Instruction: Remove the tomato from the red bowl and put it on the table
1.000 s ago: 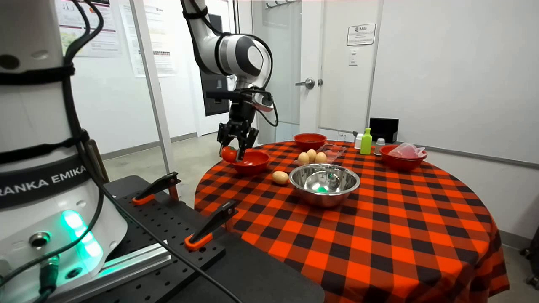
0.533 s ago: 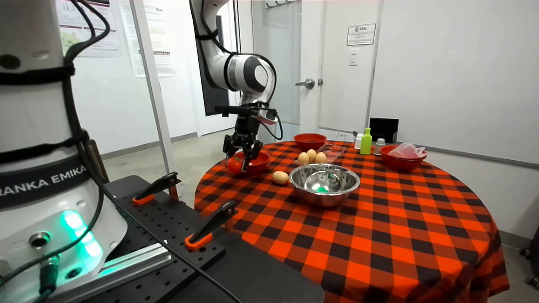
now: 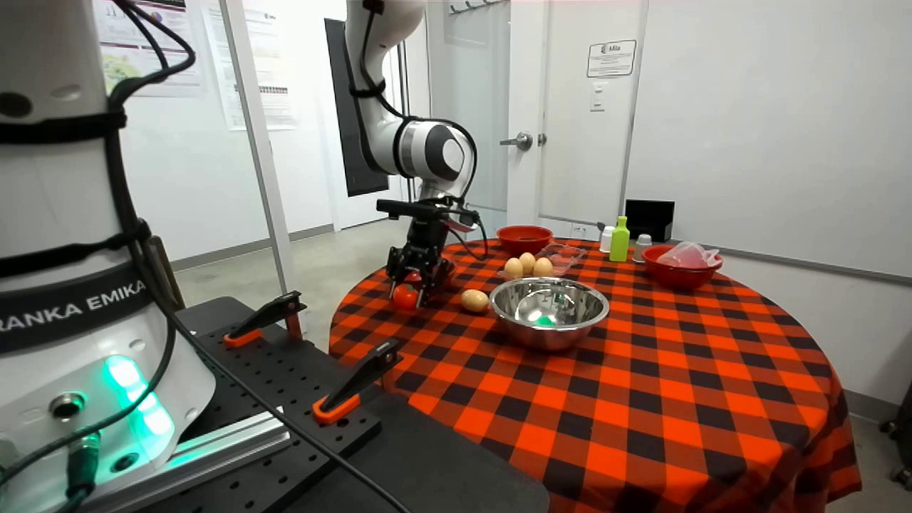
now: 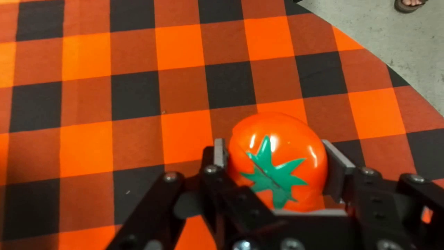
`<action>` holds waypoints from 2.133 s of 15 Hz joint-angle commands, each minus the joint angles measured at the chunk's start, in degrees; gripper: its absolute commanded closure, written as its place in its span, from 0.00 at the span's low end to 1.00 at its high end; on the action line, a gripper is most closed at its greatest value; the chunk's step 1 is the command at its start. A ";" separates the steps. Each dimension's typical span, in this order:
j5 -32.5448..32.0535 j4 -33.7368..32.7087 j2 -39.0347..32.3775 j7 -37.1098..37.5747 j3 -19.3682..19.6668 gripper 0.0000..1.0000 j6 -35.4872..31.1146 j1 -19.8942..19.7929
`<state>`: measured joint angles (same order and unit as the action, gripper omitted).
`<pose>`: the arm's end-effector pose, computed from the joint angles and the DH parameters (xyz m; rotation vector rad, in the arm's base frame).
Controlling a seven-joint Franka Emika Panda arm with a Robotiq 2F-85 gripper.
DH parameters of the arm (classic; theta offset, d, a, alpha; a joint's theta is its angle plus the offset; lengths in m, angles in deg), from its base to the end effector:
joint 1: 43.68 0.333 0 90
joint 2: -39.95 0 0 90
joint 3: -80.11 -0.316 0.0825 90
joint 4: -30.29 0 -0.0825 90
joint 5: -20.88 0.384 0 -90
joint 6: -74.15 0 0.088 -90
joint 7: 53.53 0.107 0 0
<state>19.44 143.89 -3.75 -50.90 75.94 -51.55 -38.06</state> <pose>0.5136 0.0917 0.0458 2.9963 0.2093 -0.8476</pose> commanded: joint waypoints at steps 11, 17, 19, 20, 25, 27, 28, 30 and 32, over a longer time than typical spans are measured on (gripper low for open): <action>0.97 -6.43 -4.61 -1.38 0.21 0.00 5.08 -1.70; 0.61 -4.14 -1.44 -0.21 0.49 0.00 5.16 -1.13; 0.63 -1.84 1.83 0.05 0.36 0.00 5.37 -1.01; 0.72 -0.63 3.76 0.36 0.29 0.00 5.79 -0.87; 0.91 3.73 14.39 0.38 -0.87 0.00 10.22 0.16; 1.45 4.47 18.62 -0.27 -1.91 0.00 11.85 0.60; 1.82 4.49 20.41 -0.29 -2.39 0.00 12.93 0.92; 0.99 2.12 17.30 -0.35 -1.81 0.00 12.42 1.00; 1.01 3.03 19.61 -0.32 -2.12 0.00 12.84 1.40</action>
